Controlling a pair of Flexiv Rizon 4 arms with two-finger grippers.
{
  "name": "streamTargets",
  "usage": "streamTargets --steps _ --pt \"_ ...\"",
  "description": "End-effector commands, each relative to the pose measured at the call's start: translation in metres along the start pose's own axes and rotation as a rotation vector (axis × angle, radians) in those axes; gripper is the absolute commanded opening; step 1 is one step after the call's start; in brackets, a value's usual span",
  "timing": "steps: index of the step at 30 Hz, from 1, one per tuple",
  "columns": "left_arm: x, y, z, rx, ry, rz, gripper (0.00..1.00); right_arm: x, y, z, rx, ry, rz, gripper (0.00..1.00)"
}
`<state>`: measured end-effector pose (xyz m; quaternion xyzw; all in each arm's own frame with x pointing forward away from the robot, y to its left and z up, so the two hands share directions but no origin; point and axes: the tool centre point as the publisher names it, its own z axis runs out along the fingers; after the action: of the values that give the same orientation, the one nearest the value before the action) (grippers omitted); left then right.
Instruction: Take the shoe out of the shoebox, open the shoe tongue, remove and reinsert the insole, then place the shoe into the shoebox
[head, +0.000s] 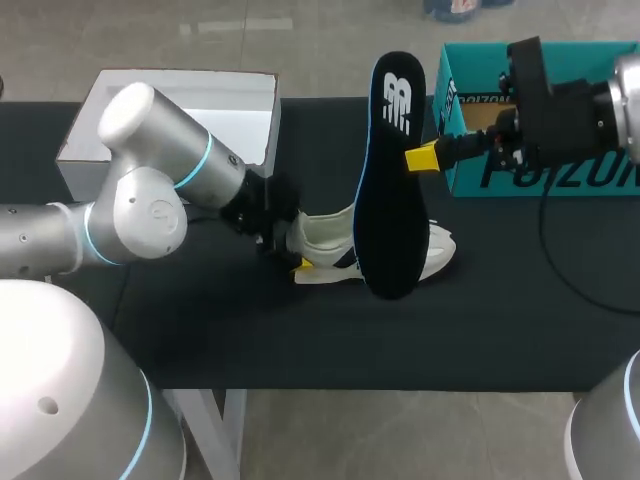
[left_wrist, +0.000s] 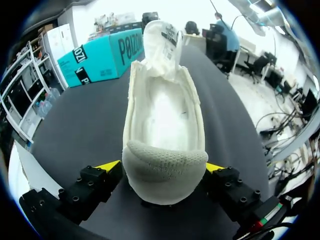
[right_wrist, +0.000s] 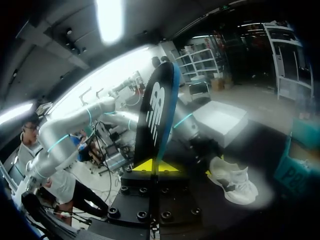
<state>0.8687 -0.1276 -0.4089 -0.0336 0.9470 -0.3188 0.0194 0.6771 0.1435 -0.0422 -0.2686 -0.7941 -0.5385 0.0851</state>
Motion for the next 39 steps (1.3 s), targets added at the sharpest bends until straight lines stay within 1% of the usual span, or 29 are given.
streamTargets --steps 1,2,6,8,10,11,23,25,28,31,35,39 --pt "0.001 -0.002 -0.005 -0.039 -0.011 -0.004 1.00 -0.002 0.002 0.004 0.003 0.000 0.001 0.00" --pt "0.002 -0.005 -0.011 -0.056 -0.016 0.014 1.00 -0.002 0.002 0.004 0.003 0.000 0.001 0.00" --pt "0.007 -0.014 -0.031 -0.188 -0.025 0.061 1.00 -0.002 0.002 0.004 0.003 0.000 0.001 0.00" --pt "0.008 -0.015 -0.037 -0.277 -0.031 0.076 1.00 -0.002 0.002 0.004 0.003 0.000 0.001 0.00" --pt "0.008 -0.016 -0.041 -0.333 -0.049 0.079 1.00 -0.002 0.002 0.004 0.003 0.000 0.001 0.00" --pt "0.008 -0.016 -0.042 -0.345 -0.054 0.078 1.00 -0.002 0.002 0.004 0.003 0.000 0.001 0.00" --pt "0.013 -0.028 -0.054 -0.454 -0.094 0.108 1.00 -0.002 0.002 0.004 0.003 0.000 0.001 0.00" --pt "0.014 -0.032 -0.059 -0.441 -0.112 0.111 1.00 -0.002 0.002 0.004 0.003 0.000 0.001 0.00" --pt "0.014 -0.037 -0.066 -0.454 -0.130 0.112 1.00 -0.002 0.002 0.004 0.003 0.000 0.001 0.00" --pt "0.014 -0.046 -0.071 -0.446 -0.111 0.130 1.00 -0.002 0.002 0.004 0.003 0.000 0.001 0.00" --pt "0.015 -0.060 -0.075 -0.465 -0.092 0.168 1.00 -0.002 0.002 0.004 0.003 0.000 0.001 0.00" --pt "0.012 -0.062 -0.077 -0.479 -0.103 0.153 1.00 -0.002 0.002 0.004 0.003 0.000 0.001 0.00"
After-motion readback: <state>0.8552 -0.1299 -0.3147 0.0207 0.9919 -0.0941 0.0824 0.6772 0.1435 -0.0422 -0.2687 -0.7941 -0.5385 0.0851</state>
